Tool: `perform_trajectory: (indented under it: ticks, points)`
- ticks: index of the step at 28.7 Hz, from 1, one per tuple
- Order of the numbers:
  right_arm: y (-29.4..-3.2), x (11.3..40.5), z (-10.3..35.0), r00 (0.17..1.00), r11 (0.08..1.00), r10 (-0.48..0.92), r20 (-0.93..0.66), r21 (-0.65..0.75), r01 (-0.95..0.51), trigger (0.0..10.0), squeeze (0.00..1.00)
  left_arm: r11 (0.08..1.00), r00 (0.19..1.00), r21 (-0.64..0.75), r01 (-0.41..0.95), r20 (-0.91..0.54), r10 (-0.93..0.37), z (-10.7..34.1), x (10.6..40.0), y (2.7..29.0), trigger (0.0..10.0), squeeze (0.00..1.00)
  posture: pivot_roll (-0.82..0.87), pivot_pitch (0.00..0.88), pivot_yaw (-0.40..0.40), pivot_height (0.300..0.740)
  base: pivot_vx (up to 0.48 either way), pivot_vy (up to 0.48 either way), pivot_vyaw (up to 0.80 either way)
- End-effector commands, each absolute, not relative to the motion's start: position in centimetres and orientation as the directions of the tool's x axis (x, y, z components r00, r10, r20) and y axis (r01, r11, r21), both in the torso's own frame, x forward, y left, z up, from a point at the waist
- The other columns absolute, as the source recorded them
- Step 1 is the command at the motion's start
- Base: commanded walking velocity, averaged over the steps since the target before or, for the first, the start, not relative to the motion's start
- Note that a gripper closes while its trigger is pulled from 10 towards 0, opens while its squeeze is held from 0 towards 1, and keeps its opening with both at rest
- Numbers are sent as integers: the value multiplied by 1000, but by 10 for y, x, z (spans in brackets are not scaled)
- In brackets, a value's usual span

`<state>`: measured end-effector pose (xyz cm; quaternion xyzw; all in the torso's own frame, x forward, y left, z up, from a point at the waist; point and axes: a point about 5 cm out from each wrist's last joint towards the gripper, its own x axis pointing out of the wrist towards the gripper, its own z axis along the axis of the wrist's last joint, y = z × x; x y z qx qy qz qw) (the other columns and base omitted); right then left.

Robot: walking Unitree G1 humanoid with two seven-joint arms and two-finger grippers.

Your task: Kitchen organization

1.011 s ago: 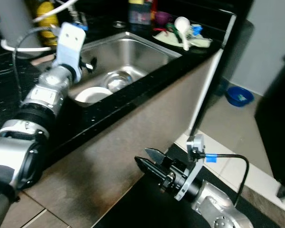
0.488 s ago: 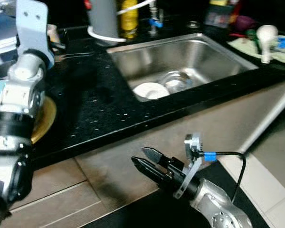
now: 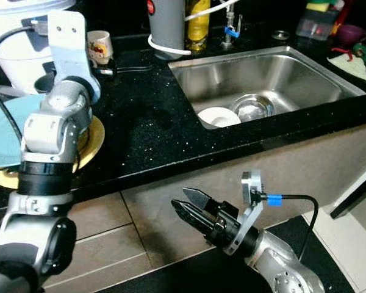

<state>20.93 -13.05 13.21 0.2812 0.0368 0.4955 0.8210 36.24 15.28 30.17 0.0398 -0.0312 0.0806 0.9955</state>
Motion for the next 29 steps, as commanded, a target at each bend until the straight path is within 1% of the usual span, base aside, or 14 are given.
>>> perform_trajectory:
  ticks: [1, 2, 6, 7, 10, 15, 17, 20, 23, 26, 27, 29]
  points:
    - [-130, 209, 128, 503, 345, 839, 209, 511, -787, 10000, 0, 977, 979, 71, -200, 45, 197, 302, 360, 158, 10000, 0, 84, 16, -31, 740, 0, 0, 0]
    - [-131, 210, 129, 500, 342, 840, 210, 510, -789, 10000, 0, 974, 976, 63, -217, 38, 215, 306, 358, 160, 10000, 0, 82, 27, -28, 740, 0, 0, 0]
    - [-131, 211, 128, 501, 342, 839, 211, 512, -788, 10000, 0, 964, 966, 49, -260, 24, 259, 305, 355, 167, 10000, 0, 77, 26, -23, 740, 0, 0, 0]
    - [-131, 210, 127, 501, 341, 839, 210, 513, -787, 10000, 0, 962, 963, 49, -269, 17, 268, 302, 354, 168, 10000, 0, 81, 3, -31, 740, 0, 0, 0]
    - [-131, 210, 125, 496, 338, 844, 204, 516, -787, 10000, 0, 953, 954, 49, -299, -12, 300, 292, 351, 172, 10000, 0, 87, 0, -33, 740, 0, 0, 0]
    - [-132, 213, 125, 522, 375, 833, 185, 504, -778, 10000, 0, 935, 935, 46, -352, -24, 354, 290, 343, 182, 10000, 0, 88, 0, -38, 740, 0, 0, 0]
    - [-133, 214, 126, 543, 395, 820, 182, 507, -766, 10000, 0, 920, 920, 20, -392, -11, 393, 294, 335, 188, 10000, 0, 90, 0, -42, 740, 0, 0, 0]
    - [-134, 214, 125, 543, 396, 821, 175, 510, -764, 10000, 0, 922, 922, -12, -387, 3, 387, 302, 329, 183, 10000, 0, 90, 0, -44, 740, 0, 0, 0]
    - [-134, 215, 124, 538, 388, 825, 172, 519, -762, 10000, 0, 936, 935, -4, -353, 47, 353, 312, 322, 172, 10000, 0, 94, 0, -51, 740, 0, 0, 0]
    - [-134, 215, 124, 534, 384, 828, 173, 520, -763, 10000, 0, 935, 933, 3, -355, 56, 354, 313, 321, 171, 10000, 0, 93, 0, -51, 740, 0, 0, 0]
    - [-133, 214, 125, 509, 362, 842, 176, 514, -777, 10000, 0, 929, 928, 9, -370, 50, 370, 311, 320, 175, 10000, 0, 92, 0, -51, 740, 0, 0, 0]
    - [-133, 213, 125, 496, 348, 849, 182, 514, -784, 10000, 0, 919, 919, 14, -393, 34, 392, 307, 320, 182, 10000, 0, 92, 0, -51, 740, 0, 0, 0]
